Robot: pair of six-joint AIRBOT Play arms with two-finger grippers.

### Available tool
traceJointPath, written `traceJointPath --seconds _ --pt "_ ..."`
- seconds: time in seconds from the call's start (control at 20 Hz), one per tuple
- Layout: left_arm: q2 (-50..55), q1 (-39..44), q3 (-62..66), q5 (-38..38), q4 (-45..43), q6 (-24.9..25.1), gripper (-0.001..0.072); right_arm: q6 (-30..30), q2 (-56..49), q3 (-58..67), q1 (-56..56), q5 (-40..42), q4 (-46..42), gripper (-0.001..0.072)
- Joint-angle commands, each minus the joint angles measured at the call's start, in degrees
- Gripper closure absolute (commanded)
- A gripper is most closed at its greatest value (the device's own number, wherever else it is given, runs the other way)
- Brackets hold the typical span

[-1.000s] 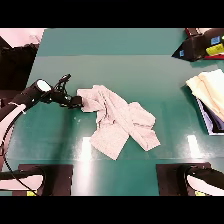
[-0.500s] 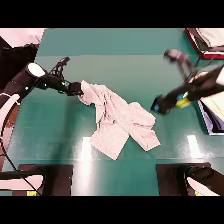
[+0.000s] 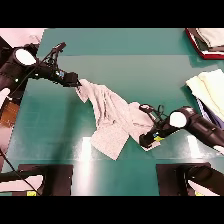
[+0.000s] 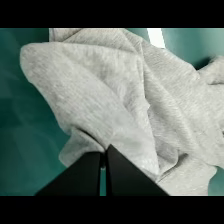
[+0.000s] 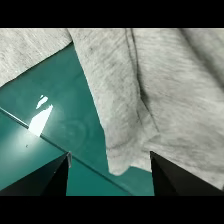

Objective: Fold the shirts.

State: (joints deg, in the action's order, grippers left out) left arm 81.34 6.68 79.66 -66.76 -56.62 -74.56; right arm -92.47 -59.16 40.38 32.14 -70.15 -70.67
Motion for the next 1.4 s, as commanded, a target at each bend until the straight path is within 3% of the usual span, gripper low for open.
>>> traceJointPath --seconds 0.0,0.05,0.15,0.2,0.45,0.65,0.8,0.85,0.9,0.95,1.15,1.35 --pt "-2.80 -0.04 0.42 -0.81 -5.73 -0.48 0.0685 0.04 -4.72 -1.66 2.86 4.24 0.57 0.0177" --pt "-3.50 -0.04 0.42 -1.25 -6.88 -0.48 0.0685 0.04 -5.75 -1.66 3.41 4.94 0.61 0.0296" --pt "-4.44 -0.07 0.42 -2.43 -7.93 -0.46 0.0685 0.07 -6.58 -1.51 3.72 5.27 0.24 0.0604" --pt "-4.66 -0.04 0.42 -3.26 -7.98 -0.44 0.0685 0.04 -6.38 -0.66 3.17 4.39 -1.31 0.0691" --pt "-4.76 0.00 0.42 -8.96 -7.67 -0.48 0.0686 -0.11 1.36 13.07 -11.54 2.38 -19.15 0.0693" --pt "-5.44 0.09 0.04 -10.47 -2.21 -0.39 0.0686 3.17 2.08 28.15 -32.98 7.19 -12.79 0.0693" --pt "-5.57 3.37 0.04 -10.69 -1.46 -0.39 0.0686 12.07 -1.25 35.12 -42.01 6.99 -0.17 0.0685" --pt "-5.57 5.20 0.04 -10.71 -1.77 -0.22 0.0686 12.81 -2.89 37.31 -43.85 5.35 3.10 0.0529" --pt "-5.57 6.97 0.04 -10.71 -1.99 0.46 0.0686 12.79 -4.57 39.30 -45.20 3.41 5.46 0.0218" --pt "-5.57 8.37 0.04 -10.73 -2.86 1.68 0.0686 12.72 -6.16 41.13 -46.45 -0.04 8.04 0.0151" --pt "-5.57 9.97 0.04 -10.62 -10.86 2.12 0.0685 12.79 -5.55 35.85 -47.17 -10.86 12.61 0.0160" --pt "-5.57 9.94 0.04 -10.21 -16.15 1.92 0.0685 11.87 3.19 11.67 -42.36 -7.17 15.96 0.0161"
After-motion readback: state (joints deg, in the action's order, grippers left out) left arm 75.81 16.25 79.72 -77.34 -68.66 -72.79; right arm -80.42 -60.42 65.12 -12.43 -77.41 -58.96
